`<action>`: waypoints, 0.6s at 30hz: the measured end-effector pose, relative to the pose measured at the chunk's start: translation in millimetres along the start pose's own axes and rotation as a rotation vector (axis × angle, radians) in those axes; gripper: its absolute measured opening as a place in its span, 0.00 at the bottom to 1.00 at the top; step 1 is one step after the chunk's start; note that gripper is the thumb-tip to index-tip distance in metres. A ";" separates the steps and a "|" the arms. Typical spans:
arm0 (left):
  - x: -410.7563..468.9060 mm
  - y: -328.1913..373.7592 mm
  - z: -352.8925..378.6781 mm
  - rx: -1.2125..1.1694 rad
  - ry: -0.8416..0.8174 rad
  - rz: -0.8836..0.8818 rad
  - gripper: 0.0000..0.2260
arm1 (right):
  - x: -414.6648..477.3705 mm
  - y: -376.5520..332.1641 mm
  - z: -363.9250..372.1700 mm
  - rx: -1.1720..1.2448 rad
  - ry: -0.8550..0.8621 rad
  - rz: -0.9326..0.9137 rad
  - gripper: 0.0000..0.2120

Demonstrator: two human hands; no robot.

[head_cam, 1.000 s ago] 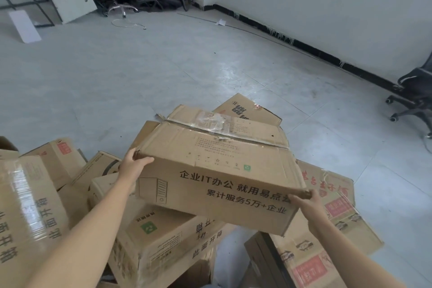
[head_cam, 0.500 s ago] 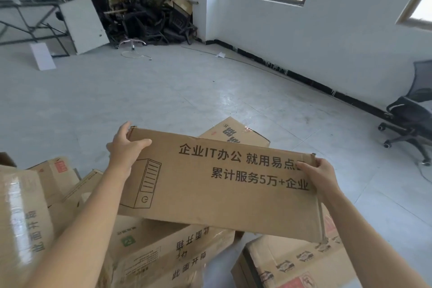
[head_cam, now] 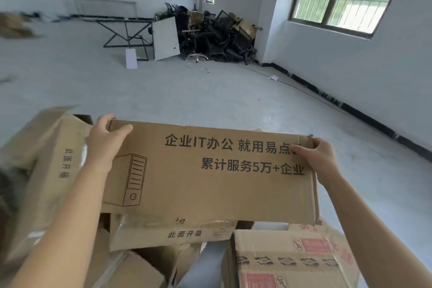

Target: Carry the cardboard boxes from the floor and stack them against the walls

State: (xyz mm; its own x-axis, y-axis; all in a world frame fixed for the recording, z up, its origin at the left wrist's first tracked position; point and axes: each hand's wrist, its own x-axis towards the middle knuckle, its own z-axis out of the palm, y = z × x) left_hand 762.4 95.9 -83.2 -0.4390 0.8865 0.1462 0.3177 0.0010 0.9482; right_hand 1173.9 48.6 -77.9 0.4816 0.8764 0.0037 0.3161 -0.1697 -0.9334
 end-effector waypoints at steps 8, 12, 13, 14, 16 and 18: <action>-84.0 22.8 -95.0 -0.042 0.259 0.051 0.24 | -22.8 -50.5 9.6 0.099 -0.101 -0.185 0.18; -109.5 22.7 -149.8 0.019 0.387 0.044 0.26 | -33.9 -64.9 42.4 0.106 -0.231 -0.206 0.17; -117.3 20.0 -162.0 0.041 0.412 0.025 0.26 | -38.7 -65.2 53.6 0.098 -0.266 -0.213 0.18; -126.0 16.3 -173.6 0.056 0.438 0.011 0.26 | -44.8 -65.2 65.4 0.083 -0.298 -0.218 0.20; -145.3 6.1 -196.8 0.063 0.489 -0.030 0.26 | -56.2 -64.3 89.7 0.061 -0.357 -0.237 0.22; -165.5 -3.9 -220.2 0.074 0.553 -0.074 0.26 | -68.8 -67.5 115.7 0.038 -0.431 -0.267 0.24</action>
State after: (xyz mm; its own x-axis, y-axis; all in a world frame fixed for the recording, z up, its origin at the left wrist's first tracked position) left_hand 648.8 -152.7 -48.9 -0.8313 0.5083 0.2251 0.3187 0.1040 0.9421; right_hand 1024.9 51.9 -56.7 0.0043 0.9947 0.1029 0.3483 0.0950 -0.9326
